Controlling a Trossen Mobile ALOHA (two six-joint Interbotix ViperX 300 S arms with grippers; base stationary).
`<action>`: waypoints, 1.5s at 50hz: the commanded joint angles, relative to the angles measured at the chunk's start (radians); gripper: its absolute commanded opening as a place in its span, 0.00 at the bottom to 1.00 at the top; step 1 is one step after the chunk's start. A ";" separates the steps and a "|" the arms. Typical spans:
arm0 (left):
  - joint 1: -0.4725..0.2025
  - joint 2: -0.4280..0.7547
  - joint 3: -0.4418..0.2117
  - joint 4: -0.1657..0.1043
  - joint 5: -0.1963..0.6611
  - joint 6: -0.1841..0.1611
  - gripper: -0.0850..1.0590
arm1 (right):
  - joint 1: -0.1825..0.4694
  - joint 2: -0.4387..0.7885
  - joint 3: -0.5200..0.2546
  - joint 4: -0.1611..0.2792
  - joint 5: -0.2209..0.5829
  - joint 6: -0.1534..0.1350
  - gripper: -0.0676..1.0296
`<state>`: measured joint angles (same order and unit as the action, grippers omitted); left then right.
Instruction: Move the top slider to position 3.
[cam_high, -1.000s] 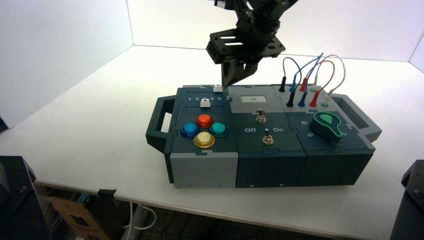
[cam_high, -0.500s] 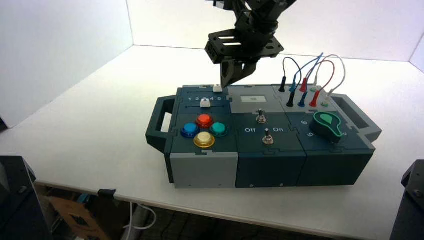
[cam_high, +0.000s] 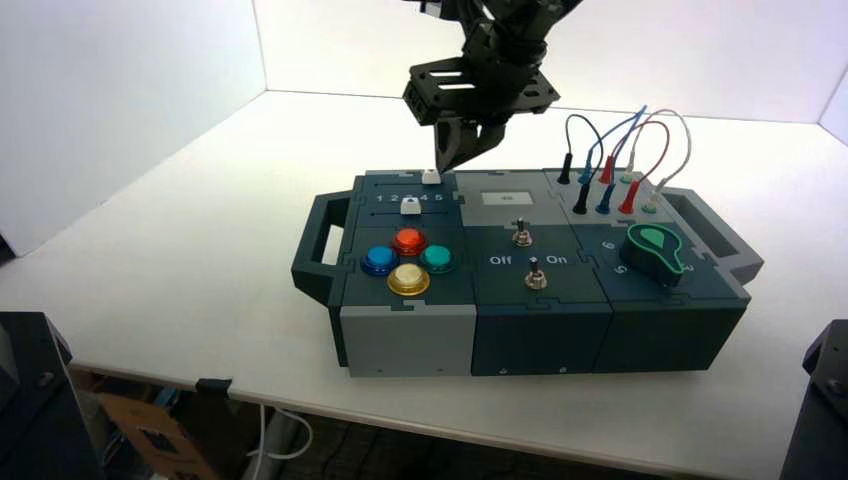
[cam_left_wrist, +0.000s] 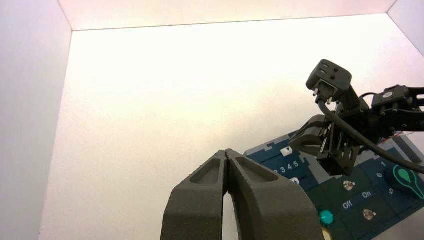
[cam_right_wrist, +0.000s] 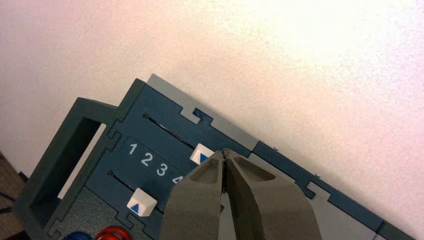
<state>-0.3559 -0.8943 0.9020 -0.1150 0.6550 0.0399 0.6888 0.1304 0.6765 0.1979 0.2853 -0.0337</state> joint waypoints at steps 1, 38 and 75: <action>0.002 0.009 -0.020 0.002 -0.011 0.003 0.05 | 0.006 -0.014 -0.023 0.002 -0.002 -0.002 0.04; 0.002 0.040 -0.026 0.002 -0.026 0.003 0.05 | 0.006 0.011 -0.060 0.002 0.012 -0.002 0.04; 0.002 0.048 -0.028 0.005 -0.028 0.005 0.05 | 0.040 0.026 -0.078 0.003 0.060 0.000 0.04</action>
<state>-0.3559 -0.8514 0.9020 -0.1120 0.6397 0.0414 0.7210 0.1810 0.6136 0.1963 0.3467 -0.0337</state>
